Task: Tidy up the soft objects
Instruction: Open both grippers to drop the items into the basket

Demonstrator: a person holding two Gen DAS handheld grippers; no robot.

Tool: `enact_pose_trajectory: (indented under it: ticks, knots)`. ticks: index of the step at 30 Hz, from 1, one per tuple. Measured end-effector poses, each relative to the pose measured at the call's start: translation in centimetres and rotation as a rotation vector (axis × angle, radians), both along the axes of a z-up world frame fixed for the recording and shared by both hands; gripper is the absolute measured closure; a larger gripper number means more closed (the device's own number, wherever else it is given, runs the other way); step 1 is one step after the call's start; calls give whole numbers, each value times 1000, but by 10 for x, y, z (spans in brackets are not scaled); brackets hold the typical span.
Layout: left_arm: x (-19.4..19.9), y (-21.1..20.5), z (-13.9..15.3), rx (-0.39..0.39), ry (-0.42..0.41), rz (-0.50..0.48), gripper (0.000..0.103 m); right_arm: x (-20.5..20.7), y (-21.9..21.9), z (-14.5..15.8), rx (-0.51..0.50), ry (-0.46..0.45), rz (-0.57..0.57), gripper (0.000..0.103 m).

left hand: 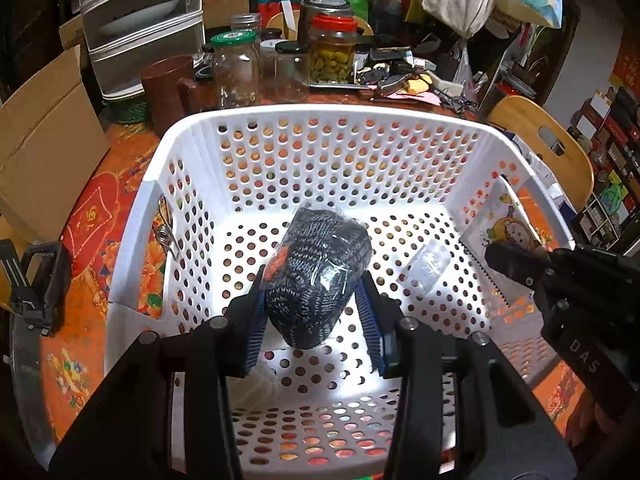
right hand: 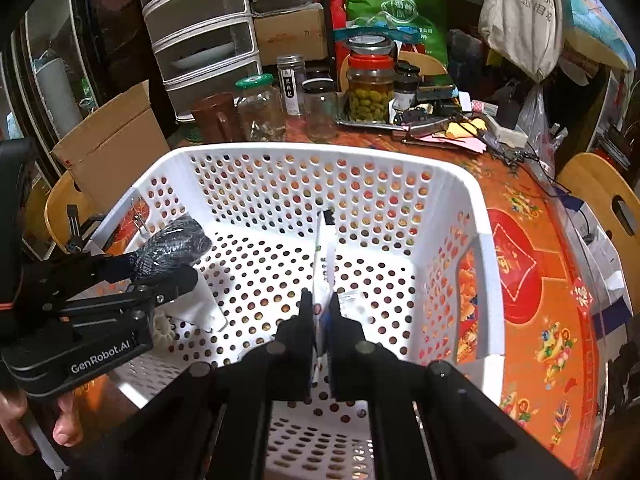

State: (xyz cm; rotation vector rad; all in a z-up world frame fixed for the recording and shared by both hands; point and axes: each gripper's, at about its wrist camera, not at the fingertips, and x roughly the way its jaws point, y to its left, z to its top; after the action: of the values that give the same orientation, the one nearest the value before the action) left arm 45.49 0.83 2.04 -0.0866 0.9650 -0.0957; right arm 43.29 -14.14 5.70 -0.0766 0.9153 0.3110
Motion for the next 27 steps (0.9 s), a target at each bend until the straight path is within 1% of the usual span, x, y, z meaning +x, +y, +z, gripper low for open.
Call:
enact_pose_trajectory:
  ticks: [6, 8, 10, 11, 12, 13, 14, 15, 17, 18, 19, 21, 23, 26, 27]
  knots:
    - [5, -2, -8, 0, 14, 2, 63, 4, -4, -5, 10, 14, -2, 99]
    - [4, -2, -8, -12, 13, 1, 62, 4, -5, -5, 24, 16, -6, 99]
    - [4, -2, -8, -22, 8, -2, 60, 3, -8, -4, 36, 17, -17, 97]
    - [3, -2, -6, -22, 0, -3, 55, 3, -9, -4, 40, 17, -17, 96]
    - [2, -2, -5, -20, -8, -3, 48, 3, -9, -3, 41, 15, -18, 92]
    - [1, -2, -3, -21, -17, -3, 45, 2, -9, -3, 38, 13, -20, 84]
    - [-1, -2, -1, -25, -25, -4, 41, 2, -10, -3, 32, 9, -26, 80]
    - [-2, -2, 1, -30, -33, -4, 38, 1, -11, -2, 31, 5, -33, 72]
    - [-5, -1, 4, -34, -45, -8, 34, 0, -12, 0, 45, 0, -32, 69]
    - [-6, -1, 5, -34, -49, -10, 34, -2, -13, 2, 45, -11, -33, 63]
    - [-9, -1, 6, -32, -54, -14, 34, -3, -13, 3, 41, -20, -34, 51]
    - [-14, -1, 10, -23, -66, -12, 32, -7, -13, 6, 39, -40, -32, 41]
    - [-20, 1, 16, -23, -92, -3, 29, -10, -14, 10, 45, -49, -28, 39]
    - [-30, 7, 28, -31, -135, 3, 26, -18, -13, 15, 35, -77, -21, 33]
    - [-35, 10, 34, -30, -152, 6, 22, -20, -12, 17, 32, -84, -17, 31]
